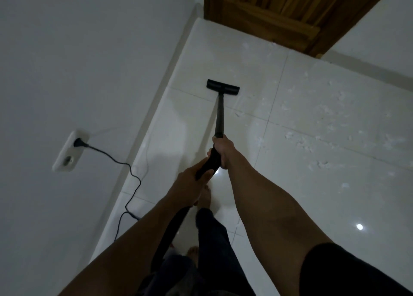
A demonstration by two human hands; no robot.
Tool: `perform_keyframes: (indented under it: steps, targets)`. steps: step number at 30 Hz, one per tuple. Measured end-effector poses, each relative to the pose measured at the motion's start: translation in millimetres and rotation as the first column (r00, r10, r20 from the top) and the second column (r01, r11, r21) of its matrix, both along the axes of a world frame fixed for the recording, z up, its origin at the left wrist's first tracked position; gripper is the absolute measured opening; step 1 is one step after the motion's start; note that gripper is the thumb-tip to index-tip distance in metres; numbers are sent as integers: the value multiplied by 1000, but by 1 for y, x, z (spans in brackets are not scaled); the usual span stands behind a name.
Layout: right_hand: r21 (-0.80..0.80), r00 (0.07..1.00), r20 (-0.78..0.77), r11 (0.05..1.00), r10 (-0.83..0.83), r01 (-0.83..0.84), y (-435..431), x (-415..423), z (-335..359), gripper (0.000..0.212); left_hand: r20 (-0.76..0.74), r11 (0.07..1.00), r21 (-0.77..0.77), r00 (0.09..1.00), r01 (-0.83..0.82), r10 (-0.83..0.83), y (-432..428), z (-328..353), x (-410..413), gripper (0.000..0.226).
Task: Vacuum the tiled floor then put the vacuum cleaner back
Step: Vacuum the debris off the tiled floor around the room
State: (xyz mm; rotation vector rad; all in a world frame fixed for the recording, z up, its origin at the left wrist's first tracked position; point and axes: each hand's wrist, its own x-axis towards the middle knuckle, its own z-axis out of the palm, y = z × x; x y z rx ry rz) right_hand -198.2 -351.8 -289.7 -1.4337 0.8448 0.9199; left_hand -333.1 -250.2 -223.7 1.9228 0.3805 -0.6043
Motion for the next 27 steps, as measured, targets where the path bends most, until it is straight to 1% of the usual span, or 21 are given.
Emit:
perform_keyframes:
  steps: [4, 8, 11, 15, 20, 23, 27]
  targets:
    - [8, 998, 40, 999, -45, 44, 8, 31, 1, 34, 6, 999, 21, 1000, -24, 24, 6, -4, 31, 51]
    - [23, 995, 35, 995, -98, 98, 7, 32, 9, 32, -18, 999, -35, 999, -38, 37, 12, 6, 32, 51]
    - [25, 993, 29, 993, -115, 114, 0, 26, 14, 31, -18, 999, -39, 1000, 1, -2, 8, 12, 29, 51]
    - [-1, 995, -8, 995, -99, 99, -9, 16, 7, 35, -27, 999, -38, 1000, 8, -9, 0, 14, 19, 54]
    - [7, 996, -30, 996, -87, 87, -10, 8, -5, 39, -71, 999, -48, 997, -10, 7, -2, 10, 16, 53]
    - [9, 997, -18, 997, -74, 74, -8, 25, -11, 37, -64, 999, -32, 998, -7, 5, -3, 4, 32, 54]
    - [14, 997, -5, 997, -76, 76, -6, 67, -17, 33, -43, 1000, -4, 999, -8, 7, -2, -7, 72, 53]
